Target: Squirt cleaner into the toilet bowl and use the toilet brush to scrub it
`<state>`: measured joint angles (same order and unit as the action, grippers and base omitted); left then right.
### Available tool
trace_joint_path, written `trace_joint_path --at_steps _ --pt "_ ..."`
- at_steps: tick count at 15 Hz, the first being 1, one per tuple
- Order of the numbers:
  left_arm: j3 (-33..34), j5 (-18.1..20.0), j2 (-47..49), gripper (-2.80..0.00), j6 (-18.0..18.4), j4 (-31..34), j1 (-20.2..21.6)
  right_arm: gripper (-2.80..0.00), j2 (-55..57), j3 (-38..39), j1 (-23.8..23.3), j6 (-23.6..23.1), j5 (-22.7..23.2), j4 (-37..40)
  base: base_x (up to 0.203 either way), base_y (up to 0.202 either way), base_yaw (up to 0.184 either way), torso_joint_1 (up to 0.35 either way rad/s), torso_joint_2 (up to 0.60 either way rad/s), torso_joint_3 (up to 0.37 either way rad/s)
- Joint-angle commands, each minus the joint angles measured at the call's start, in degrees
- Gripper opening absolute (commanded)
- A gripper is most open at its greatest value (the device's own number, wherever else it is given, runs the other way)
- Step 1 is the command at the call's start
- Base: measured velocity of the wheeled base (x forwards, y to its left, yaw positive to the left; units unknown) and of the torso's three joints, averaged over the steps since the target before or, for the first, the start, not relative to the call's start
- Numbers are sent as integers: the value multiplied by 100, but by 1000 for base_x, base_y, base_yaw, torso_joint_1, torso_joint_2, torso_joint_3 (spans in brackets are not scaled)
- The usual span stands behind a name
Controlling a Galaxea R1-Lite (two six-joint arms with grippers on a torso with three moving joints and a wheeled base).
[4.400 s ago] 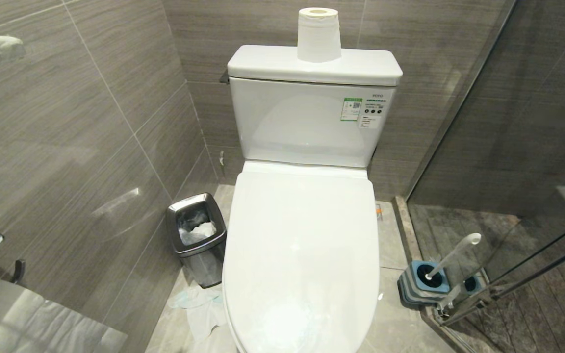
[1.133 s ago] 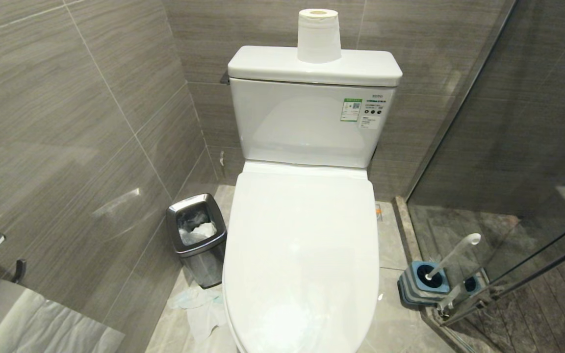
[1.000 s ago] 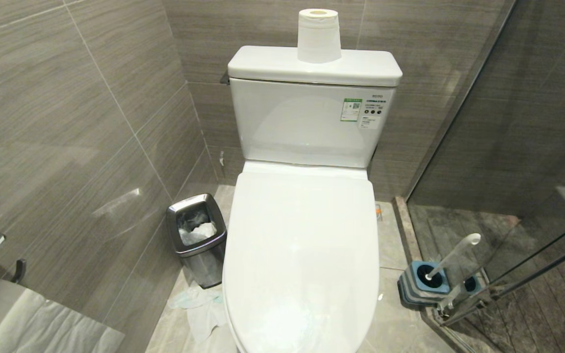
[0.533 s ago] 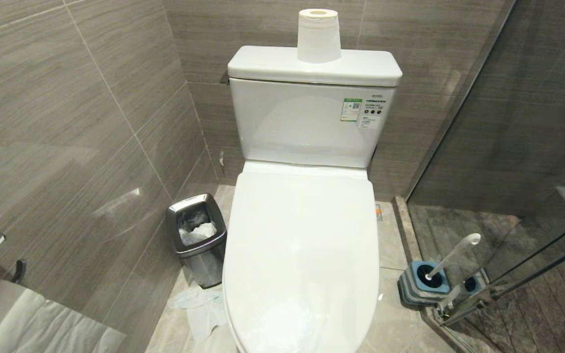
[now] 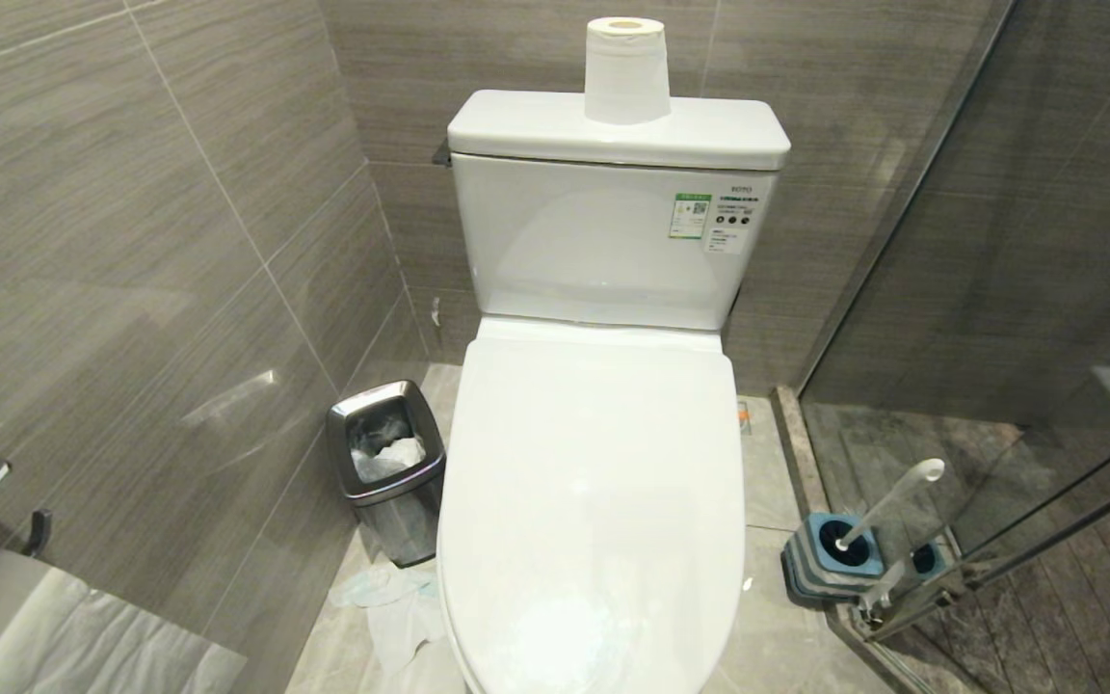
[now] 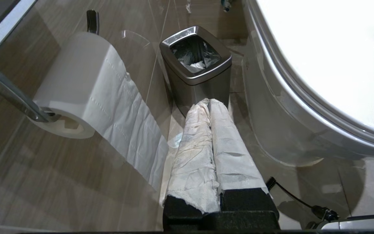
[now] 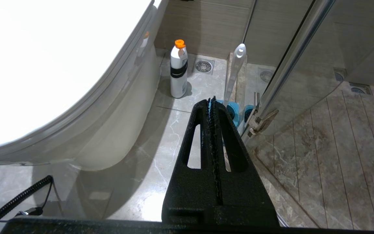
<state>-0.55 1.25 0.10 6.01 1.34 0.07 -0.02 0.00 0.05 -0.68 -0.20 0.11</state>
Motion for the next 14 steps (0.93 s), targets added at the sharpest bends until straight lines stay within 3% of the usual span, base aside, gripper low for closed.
trace_joint_path --at_steps 1,14 --pt "2 13 8 -280 -23 -9 1 -280 2 9 4 -2 2 -2 0 0 0 0 0 0" --pt "2 -28 8 -280 -91 -20 1 -280 2 9 0 -2 2 1 0 0 0 0 0 0"
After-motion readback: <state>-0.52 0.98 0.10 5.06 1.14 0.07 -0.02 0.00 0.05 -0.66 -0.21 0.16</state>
